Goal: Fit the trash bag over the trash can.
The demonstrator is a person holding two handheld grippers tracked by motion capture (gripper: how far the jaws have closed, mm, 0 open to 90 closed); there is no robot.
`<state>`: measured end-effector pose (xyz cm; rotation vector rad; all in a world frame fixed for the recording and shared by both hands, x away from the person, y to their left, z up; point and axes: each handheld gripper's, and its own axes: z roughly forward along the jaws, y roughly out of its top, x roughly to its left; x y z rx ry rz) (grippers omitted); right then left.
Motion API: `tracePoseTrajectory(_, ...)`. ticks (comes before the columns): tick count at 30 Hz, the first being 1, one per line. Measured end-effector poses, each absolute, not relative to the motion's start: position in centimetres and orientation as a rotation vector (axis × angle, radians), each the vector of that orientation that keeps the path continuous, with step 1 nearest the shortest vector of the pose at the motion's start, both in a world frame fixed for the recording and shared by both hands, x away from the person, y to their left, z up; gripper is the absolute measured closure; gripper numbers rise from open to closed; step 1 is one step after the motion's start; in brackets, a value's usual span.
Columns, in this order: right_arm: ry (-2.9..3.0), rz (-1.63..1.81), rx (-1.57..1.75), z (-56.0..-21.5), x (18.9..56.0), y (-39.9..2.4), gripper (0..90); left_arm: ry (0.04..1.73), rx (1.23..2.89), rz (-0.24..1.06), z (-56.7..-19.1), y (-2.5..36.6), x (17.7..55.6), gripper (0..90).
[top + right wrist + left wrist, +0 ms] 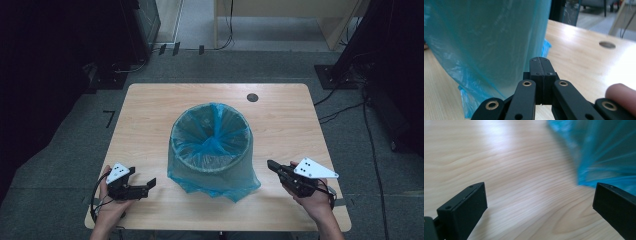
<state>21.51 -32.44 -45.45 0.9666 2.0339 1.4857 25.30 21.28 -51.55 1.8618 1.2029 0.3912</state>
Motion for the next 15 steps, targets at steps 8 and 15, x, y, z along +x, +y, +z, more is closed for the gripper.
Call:
tracePoseTrajectory(8, 2.039, 1.556, 0.711, -42.5, 22.2, -32.4, 90.0, 1.425, 1.848, 0.467, -51.8, 22.7, 25.8, 0.0)
tracePoseTrajectory(15, 2.090, 1.494, 0.539, -39.1, 23.3, -30.5, 90.0, 1.435, 1.979, 0.594, -51.9, 21.1, 26.0, 0.0)
